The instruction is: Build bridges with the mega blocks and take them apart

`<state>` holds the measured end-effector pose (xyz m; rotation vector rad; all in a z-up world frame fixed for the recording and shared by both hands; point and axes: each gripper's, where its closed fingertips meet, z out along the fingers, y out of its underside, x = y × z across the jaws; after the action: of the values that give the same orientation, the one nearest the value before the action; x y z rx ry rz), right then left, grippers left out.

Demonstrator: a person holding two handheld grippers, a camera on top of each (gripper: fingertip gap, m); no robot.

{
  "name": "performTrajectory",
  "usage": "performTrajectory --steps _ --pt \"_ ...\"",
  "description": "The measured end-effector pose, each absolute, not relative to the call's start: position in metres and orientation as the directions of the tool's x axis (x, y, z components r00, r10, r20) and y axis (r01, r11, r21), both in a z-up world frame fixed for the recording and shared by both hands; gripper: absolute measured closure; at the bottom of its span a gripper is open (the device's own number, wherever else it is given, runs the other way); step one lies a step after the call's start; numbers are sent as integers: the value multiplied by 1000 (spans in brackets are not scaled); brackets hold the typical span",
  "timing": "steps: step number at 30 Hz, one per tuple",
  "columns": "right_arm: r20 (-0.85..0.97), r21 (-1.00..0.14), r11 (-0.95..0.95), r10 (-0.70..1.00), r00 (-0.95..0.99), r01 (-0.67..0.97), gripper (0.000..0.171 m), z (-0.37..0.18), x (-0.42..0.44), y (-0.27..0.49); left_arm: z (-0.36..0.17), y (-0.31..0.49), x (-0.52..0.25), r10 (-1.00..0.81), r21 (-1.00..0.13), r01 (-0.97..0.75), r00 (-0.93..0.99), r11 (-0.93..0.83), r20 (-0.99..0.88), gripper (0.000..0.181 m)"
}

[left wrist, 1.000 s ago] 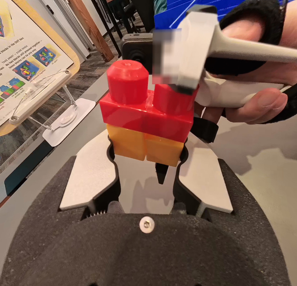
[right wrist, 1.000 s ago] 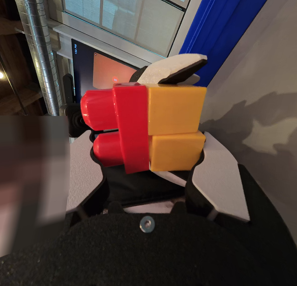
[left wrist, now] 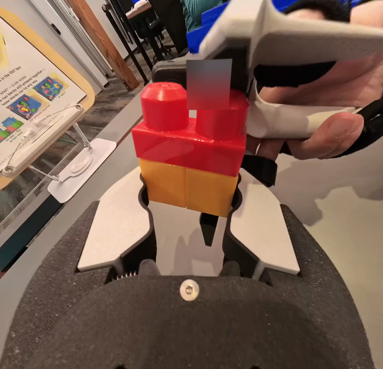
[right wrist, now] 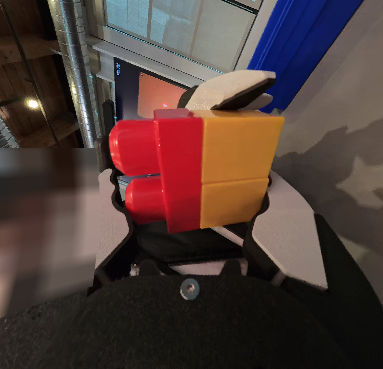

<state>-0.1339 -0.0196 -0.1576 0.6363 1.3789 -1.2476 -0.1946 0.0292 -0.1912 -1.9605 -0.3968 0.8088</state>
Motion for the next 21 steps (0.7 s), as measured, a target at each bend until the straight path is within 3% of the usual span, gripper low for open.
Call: performTrajectory --steps 5,21 --pt "-944 -308 310 -214 -250 900 45 -162 -135 -21 -195 30 -196 581 -861 -24 729 -508 -363 101" --pt "-922 -366 284 -244 -302 886 48 -164 -136 -21 -194 28 -198 580 -853 -51 712 -519 -396 101"
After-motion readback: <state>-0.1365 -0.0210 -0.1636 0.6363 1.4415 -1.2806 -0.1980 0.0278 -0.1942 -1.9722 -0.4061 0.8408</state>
